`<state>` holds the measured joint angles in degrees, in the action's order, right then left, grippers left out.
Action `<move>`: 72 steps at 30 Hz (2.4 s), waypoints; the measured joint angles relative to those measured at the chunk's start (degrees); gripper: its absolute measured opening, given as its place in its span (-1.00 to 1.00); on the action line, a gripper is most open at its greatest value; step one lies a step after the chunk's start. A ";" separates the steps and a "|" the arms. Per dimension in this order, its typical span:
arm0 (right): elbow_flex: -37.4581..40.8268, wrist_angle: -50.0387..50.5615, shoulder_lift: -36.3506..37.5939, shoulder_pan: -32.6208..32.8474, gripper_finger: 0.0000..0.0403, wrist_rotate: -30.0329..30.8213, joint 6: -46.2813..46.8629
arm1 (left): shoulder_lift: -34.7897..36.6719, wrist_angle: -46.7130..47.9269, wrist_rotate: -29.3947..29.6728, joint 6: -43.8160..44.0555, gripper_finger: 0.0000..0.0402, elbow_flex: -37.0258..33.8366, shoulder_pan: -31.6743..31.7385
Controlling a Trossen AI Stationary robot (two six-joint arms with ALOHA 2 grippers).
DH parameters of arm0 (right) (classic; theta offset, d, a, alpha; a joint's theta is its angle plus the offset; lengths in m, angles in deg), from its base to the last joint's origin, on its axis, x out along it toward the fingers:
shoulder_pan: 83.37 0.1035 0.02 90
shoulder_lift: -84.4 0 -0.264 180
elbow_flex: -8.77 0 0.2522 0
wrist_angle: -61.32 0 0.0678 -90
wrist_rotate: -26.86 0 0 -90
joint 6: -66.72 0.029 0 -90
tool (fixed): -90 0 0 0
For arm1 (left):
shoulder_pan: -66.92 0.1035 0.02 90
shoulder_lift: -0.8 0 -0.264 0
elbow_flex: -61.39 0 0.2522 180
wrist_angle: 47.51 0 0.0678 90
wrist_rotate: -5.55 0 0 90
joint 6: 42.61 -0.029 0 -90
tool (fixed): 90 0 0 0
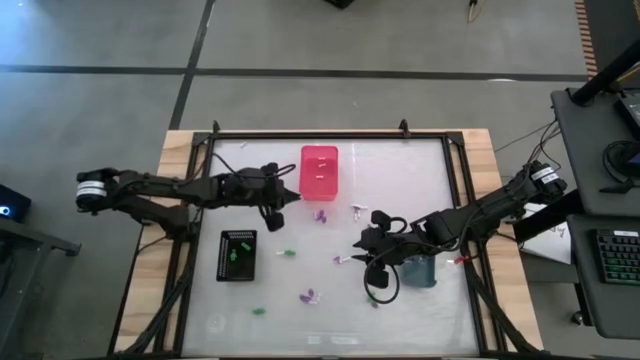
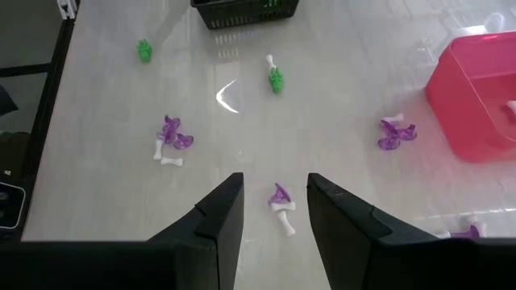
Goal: Sort Halloween decoration
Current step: Put the bone toy into the red bin
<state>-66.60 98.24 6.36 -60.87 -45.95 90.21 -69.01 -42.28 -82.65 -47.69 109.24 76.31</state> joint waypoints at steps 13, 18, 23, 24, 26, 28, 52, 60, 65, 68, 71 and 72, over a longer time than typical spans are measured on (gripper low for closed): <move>0.00 0.00 0.00 0.00 -0.37 0.00 0.04 | -16.90 8.79 0.52 -4.97 -1.00 17.53 7.15; 0.00 0.07 0.00 0.11 -0.37 -0.04 -0.02 | -24.97 12.09 0.18 -7.81 -1.00 23.61 10.98; 0.00 0.09 0.00 0.28 -0.37 -0.19 -0.03 | -29.19 12.05 0.05 -7.29 -0.97 26.44 13.27; 0.00 0.11 0.00 0.39 -0.37 -0.17 -0.02 | -29.55 12.16 -0.01 -7.25 -0.96 26.70 13.50; 0.00 0.11 0.00 0.39 -0.37 -0.17 -0.04 | -29.84 12.06 -0.22 -7.20 -0.91 27.02 13.80; 0.00 0.11 0.00 0.50 -0.37 -0.17 -0.04 | -29.85 12.04 -0.26 -7.15 -0.86 27.03 13.88; 0.02 0.10 0.02 0.50 -0.37 0.90 -0.96 | -10.78 35.95 1.99 -4.53 -0.65 27.05 21.12; 0.02 0.10 0.02 0.50 -0.37 0.90 -1.68 | -9.97 43.25 2.21 0.23 -0.68 27.05 36.64; 0.02 0.11 0.02 0.50 -0.37 0.90 -2.06 | -13.74 45.60 2.27 2.23 -0.73 27.05 44.17; 0.02 0.11 0.02 0.48 -0.37 0.90 -2.67 | -16.44 45.78 2.29 2.97 -0.73 27.05 46.53; 0.02 0.09 0.02 0.48 -0.37 0.94 -3.47 | -18.23 46.06 2.39 3.11 -0.73 27.05 47.47; 0.02 0.09 0.02 0.48 -0.37 0.96 -3.60 | -18.81 46.05 3.14 3.23 -0.73 27.05 47.58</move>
<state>-66.57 98.33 6.38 -60.39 -44.98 86.61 -87.82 3.77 -79.51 -44.46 136.29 123.89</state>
